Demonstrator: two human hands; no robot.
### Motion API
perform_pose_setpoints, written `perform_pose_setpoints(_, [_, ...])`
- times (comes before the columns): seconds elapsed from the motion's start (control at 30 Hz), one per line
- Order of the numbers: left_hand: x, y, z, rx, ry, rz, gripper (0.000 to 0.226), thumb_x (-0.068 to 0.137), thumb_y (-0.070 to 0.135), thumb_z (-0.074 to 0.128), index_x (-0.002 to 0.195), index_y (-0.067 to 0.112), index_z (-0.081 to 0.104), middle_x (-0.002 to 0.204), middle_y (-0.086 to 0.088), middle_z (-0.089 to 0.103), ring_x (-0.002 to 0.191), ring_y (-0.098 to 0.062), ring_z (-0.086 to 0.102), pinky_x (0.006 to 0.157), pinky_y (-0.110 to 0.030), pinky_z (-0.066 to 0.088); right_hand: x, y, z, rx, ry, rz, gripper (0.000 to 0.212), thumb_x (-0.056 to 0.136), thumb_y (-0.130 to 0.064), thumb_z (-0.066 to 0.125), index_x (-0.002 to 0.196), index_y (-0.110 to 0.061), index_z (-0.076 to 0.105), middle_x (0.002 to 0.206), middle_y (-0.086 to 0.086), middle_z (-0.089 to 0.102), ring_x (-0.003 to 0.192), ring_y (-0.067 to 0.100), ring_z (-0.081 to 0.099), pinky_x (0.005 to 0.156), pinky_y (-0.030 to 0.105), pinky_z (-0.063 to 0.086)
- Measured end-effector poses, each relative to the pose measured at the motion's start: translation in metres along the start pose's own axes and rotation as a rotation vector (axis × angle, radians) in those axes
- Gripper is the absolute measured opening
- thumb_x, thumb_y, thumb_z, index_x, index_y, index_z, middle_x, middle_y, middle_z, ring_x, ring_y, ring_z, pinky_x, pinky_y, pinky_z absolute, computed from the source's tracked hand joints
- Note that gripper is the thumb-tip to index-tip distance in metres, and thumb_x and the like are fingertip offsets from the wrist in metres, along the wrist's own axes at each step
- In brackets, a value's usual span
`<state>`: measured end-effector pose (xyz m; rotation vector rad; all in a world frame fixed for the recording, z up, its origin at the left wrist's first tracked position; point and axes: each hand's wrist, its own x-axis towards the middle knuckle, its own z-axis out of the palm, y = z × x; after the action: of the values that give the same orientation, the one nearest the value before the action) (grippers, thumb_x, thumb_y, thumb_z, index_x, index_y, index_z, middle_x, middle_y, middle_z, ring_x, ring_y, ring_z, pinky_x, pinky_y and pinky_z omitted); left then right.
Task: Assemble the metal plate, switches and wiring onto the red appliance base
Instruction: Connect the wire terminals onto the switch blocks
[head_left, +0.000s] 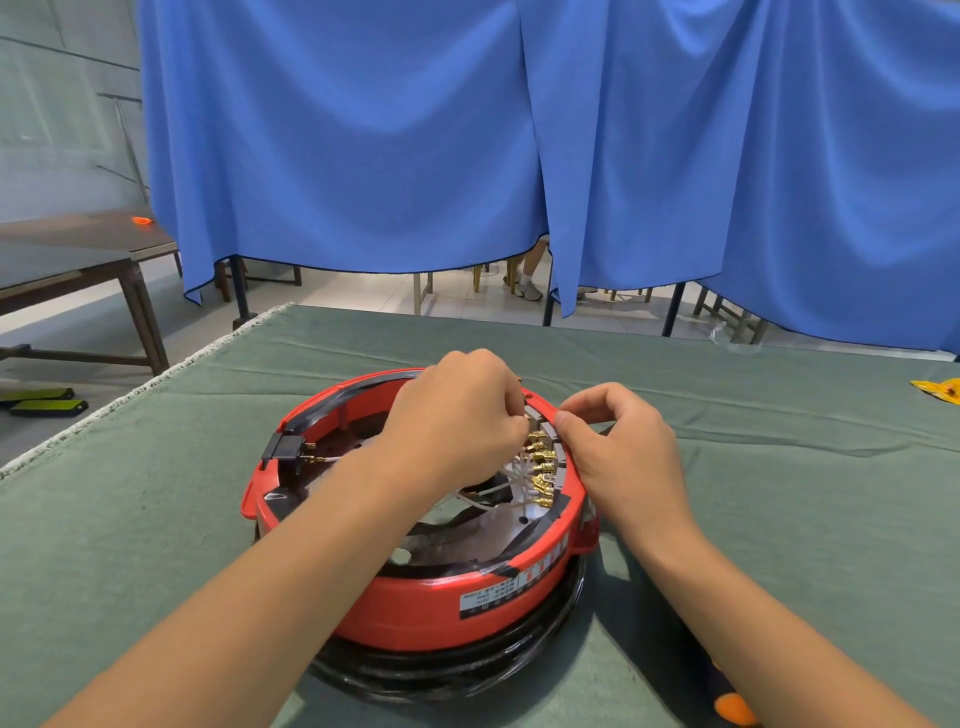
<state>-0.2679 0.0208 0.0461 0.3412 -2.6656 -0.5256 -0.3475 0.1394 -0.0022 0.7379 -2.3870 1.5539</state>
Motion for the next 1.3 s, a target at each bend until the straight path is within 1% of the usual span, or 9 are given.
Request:
perform_pose_setpoints(0.3, [0.000, 0.004, 0.008, 0.037, -0.028, -0.004, 0.011, 0.087, 0.018, 0.064, 0.086, 0.018, 0.076, 0.083, -0.001, 0.072, 0.076, -0.019, 0.065, 0.074, -0.038, 0.057, -0.001, -0.001, -0.001, -0.056, 0.023, -0.020, 0.007, 0.086, -0.020, 0.065, 0.080, -0.024, 0.064, 0.078, -0.016, 0.063, 0.079, -0.002, 0.057, 0.060, 0.012, 0.037])
perform_pose_setpoints(0.47, [0.004, 0.003, 0.006, -0.074, -0.064, 0.003, 0.013, 0.087, 0.010, 0.064, 0.084, 0.009, 0.077, 0.072, -0.002, 0.068, 0.071, -0.018, 0.067, 0.071, -0.035, 0.059, -0.004, -0.004, -0.004, -0.128, 0.074, -0.057, 0.009, 0.084, -0.025, 0.067, 0.075, -0.027, 0.068, 0.072, -0.018, 0.065, 0.074, 0.003, 0.062, 0.063, 0.025, 0.046])
perform_pose_setpoints(0.63, [0.004, 0.002, 0.006, -0.134, -0.096, 0.005, 0.014, 0.088, 0.009, 0.063, 0.088, 0.009, 0.077, 0.074, -0.003, 0.069, 0.068, -0.016, 0.067, 0.067, -0.033, 0.059, -0.007, -0.004, -0.009, -0.157, 0.090, -0.074, 0.011, 0.081, -0.025, 0.069, 0.071, -0.029, 0.068, 0.069, -0.019, 0.066, 0.074, 0.003, 0.064, 0.062, 0.024, 0.047])
perform_pose_setpoints(0.73, [0.001, -0.001, 0.003, -0.097, -0.105, 0.019, 0.016, 0.091, 0.016, 0.061, 0.090, 0.011, 0.076, 0.076, -0.001, 0.069, 0.071, -0.016, 0.065, 0.064, -0.028, 0.054, -0.007, -0.006, -0.014, -0.115, 0.028, -0.030, 0.009, 0.079, -0.023, 0.068, 0.073, -0.028, 0.067, 0.073, -0.016, 0.069, 0.077, 0.005, 0.066, 0.071, 0.036, 0.055])
perform_pose_setpoints(0.8, [-0.002, -0.003, -0.003, -0.017, -0.087, 0.030, 0.017, 0.091, 0.020, 0.059, 0.093, 0.012, 0.074, 0.087, -0.004, 0.071, 0.080, -0.021, 0.065, 0.072, -0.033, 0.054, -0.005, -0.010, -0.016, -0.093, -0.038, 0.013, 0.008, 0.080, -0.022, 0.067, 0.077, -0.029, 0.065, 0.076, -0.015, 0.070, 0.080, 0.008, 0.067, 0.077, 0.042, 0.055])
perform_pose_setpoints(0.9, [-0.007, -0.001, -0.017, 0.033, -0.083, 0.078, 0.021, 0.086, 0.018, 0.059, 0.105, 0.021, 0.068, 0.098, 0.002, 0.067, 0.092, -0.021, 0.060, 0.081, -0.037, 0.051, 0.001, -0.019, -0.022, -0.137, -0.144, 0.080, 0.006, 0.079, -0.027, 0.066, 0.082, -0.030, 0.063, 0.082, -0.017, 0.069, 0.077, 0.009, 0.066, 0.077, 0.042, 0.055])
perform_pose_setpoints(1.13, [-0.020, 0.003, -0.024, 0.055, -0.256, 0.159, 0.018, 0.080, 0.020, 0.067, 0.095, 0.029, 0.072, 0.094, 0.008, 0.068, 0.085, -0.013, 0.060, 0.075, -0.031, 0.052, 0.002, -0.034, -0.036, -0.469, -0.273, 0.132, 0.016, 0.079, -0.045, 0.064, 0.089, -0.033, 0.060, 0.084, -0.018, 0.063, 0.089, 0.014, 0.062, 0.081, 0.037, 0.051])
perform_pose_setpoints(1.2, [-0.020, 0.001, -0.020, 0.086, -0.257, 0.160, 0.017, 0.081, 0.022, 0.068, 0.096, 0.030, 0.072, 0.097, 0.006, 0.069, 0.088, -0.016, 0.061, 0.078, -0.034, 0.052, -0.001, -0.038, -0.038, -0.552, -0.325, 0.166, 0.026, 0.078, -0.056, 0.062, 0.086, -0.032, 0.060, 0.083, -0.012, 0.066, 0.083, 0.017, 0.065, 0.080, 0.038, 0.053])
perform_pose_setpoints(1.3, [-0.019, -0.001, -0.015, 0.114, -0.244, 0.172, 0.017, 0.081, 0.027, 0.069, 0.098, 0.032, 0.072, 0.097, 0.007, 0.069, 0.088, -0.016, 0.062, 0.077, -0.034, 0.053, -0.003, -0.044, -0.039, -0.647, -0.432, 0.197, 0.036, 0.082, -0.059, 0.055, 0.077, -0.025, 0.064, 0.063, -0.005, 0.071, 0.060, 0.014, 0.067, 0.073, 0.038, 0.057])
